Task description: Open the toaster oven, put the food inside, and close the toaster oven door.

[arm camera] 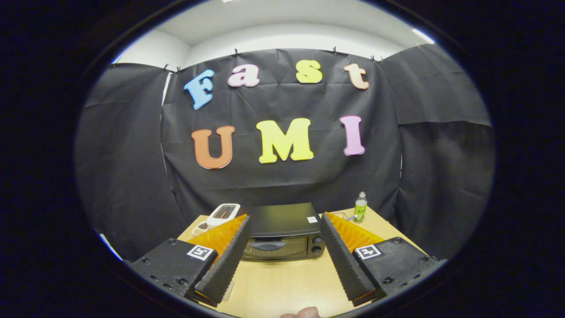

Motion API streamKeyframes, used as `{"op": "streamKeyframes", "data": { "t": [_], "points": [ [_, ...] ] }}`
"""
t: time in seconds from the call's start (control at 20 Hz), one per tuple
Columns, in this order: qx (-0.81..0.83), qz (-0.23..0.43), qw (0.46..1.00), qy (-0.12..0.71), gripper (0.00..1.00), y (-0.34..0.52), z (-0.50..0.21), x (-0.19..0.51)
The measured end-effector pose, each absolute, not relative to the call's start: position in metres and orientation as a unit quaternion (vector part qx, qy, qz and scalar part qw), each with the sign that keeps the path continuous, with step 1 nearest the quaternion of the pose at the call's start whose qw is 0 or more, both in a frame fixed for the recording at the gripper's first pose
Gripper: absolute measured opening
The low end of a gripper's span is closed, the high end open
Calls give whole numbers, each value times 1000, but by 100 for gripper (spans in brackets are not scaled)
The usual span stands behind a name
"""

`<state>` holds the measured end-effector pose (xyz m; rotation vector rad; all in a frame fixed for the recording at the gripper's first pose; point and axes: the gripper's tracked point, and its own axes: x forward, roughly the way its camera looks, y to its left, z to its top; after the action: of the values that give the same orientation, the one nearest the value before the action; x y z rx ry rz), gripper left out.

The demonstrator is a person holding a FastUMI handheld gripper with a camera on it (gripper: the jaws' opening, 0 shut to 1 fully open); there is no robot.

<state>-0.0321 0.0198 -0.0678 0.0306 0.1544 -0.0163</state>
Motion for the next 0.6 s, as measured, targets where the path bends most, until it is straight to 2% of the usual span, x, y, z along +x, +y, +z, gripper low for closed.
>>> {"op": "streamKeyframes", "data": {
  "t": [0.6],
  "points": [
    [11,8,996,85,100,32,-79,-44]
  ]
}}
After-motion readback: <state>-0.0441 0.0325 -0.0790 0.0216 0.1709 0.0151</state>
